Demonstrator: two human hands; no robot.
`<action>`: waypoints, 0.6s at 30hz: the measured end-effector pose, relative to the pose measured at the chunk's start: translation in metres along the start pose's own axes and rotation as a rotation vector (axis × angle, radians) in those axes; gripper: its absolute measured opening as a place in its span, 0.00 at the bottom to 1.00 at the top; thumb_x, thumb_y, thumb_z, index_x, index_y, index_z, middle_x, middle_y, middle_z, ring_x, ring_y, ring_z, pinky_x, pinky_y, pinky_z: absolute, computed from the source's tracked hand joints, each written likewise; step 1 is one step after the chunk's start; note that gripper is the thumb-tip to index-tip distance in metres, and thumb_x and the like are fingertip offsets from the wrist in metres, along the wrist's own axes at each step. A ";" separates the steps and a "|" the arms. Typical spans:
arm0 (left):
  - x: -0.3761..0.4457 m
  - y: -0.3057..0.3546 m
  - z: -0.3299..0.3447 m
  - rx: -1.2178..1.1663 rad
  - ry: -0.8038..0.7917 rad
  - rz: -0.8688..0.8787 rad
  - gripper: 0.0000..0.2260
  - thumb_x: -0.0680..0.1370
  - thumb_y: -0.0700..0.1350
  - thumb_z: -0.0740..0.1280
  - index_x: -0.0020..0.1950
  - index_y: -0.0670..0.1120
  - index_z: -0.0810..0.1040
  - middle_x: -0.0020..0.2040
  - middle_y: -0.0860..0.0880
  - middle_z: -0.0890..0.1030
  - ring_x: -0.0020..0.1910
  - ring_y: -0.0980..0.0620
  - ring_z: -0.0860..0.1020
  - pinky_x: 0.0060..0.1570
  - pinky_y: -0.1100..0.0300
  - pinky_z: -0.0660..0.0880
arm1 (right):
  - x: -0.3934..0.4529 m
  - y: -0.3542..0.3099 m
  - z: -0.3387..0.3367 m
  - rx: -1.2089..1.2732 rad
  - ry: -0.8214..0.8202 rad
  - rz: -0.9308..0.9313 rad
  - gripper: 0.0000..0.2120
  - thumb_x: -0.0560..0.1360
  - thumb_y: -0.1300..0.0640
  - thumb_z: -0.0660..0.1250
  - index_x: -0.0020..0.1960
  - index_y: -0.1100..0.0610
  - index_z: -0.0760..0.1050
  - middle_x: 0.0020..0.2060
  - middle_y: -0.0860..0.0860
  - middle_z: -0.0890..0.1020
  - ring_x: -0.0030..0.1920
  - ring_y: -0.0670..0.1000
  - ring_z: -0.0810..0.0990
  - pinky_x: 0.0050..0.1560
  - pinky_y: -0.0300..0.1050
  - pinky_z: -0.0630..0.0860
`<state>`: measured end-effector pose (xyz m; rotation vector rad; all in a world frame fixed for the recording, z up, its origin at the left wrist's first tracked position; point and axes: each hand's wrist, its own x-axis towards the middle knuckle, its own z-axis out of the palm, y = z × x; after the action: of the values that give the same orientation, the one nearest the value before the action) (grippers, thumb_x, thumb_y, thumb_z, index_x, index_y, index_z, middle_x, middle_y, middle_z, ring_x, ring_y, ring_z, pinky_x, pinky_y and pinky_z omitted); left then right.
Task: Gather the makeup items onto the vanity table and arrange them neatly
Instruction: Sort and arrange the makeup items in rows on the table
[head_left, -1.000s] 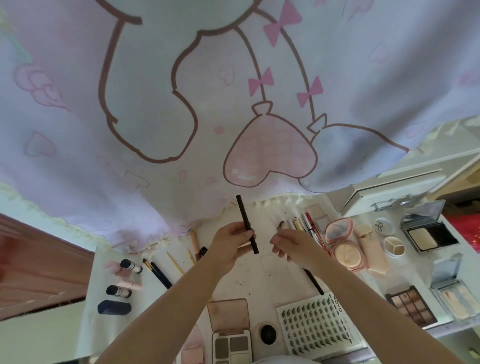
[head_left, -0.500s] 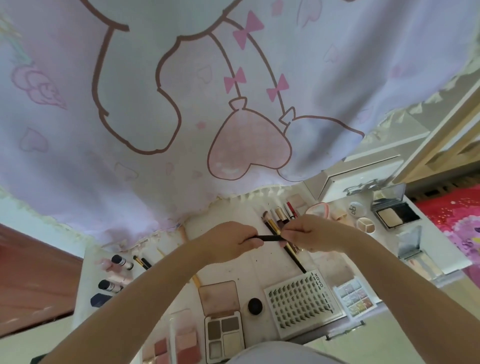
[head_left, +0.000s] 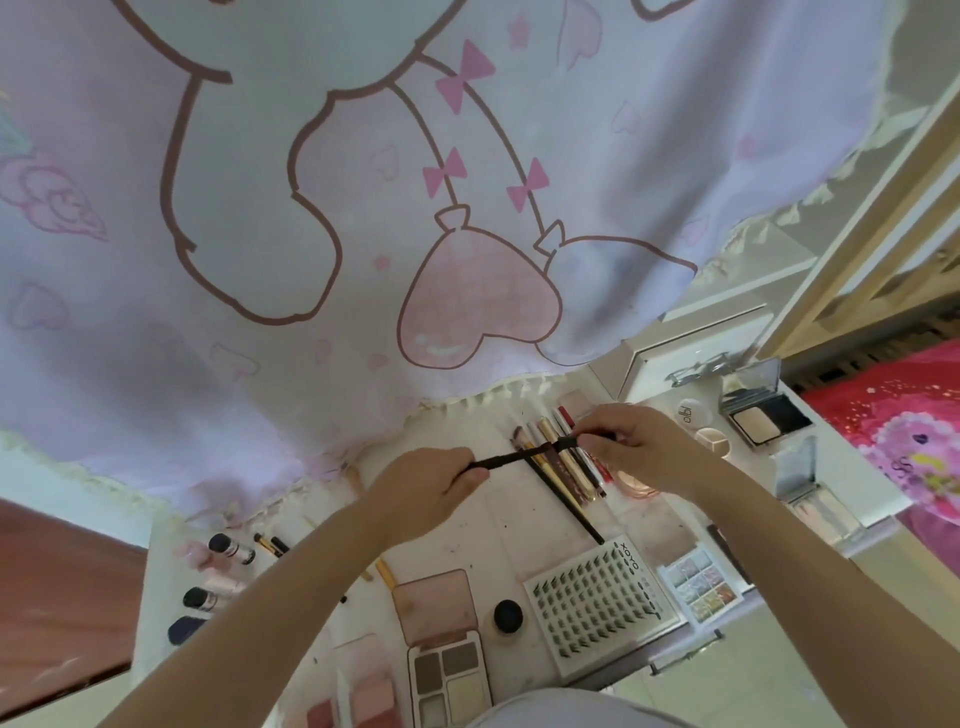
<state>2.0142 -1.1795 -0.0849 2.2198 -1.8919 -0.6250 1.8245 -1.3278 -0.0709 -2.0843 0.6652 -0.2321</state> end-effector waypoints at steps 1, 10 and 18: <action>-0.001 0.002 0.002 -0.007 -0.010 0.013 0.12 0.80 0.51 0.52 0.38 0.51 0.65 0.29 0.56 0.67 0.26 0.60 0.64 0.27 0.67 0.62 | 0.001 -0.001 0.003 -0.001 -0.006 -0.010 0.08 0.74 0.62 0.64 0.41 0.50 0.77 0.31 0.44 0.74 0.28 0.36 0.73 0.33 0.28 0.68; -0.008 -0.002 0.016 -0.126 -0.024 0.021 0.10 0.81 0.49 0.53 0.56 0.48 0.70 0.30 0.57 0.68 0.26 0.60 0.65 0.27 0.68 0.62 | 0.009 -0.010 0.020 -0.013 -0.098 0.024 0.05 0.74 0.61 0.64 0.45 0.54 0.77 0.32 0.42 0.74 0.28 0.37 0.72 0.31 0.25 0.68; 0.006 0.002 0.042 -0.265 -0.065 -0.040 0.10 0.79 0.48 0.57 0.54 0.45 0.74 0.39 0.54 0.72 0.37 0.58 0.69 0.39 0.62 0.65 | 0.025 -0.001 0.035 -0.031 -0.203 0.102 0.08 0.75 0.58 0.62 0.54 0.51 0.74 0.34 0.45 0.75 0.31 0.39 0.73 0.36 0.36 0.74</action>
<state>1.9955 -1.1794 -0.1232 2.0957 -1.6834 -0.9064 1.8602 -1.3160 -0.0925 -2.0630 0.6525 0.0482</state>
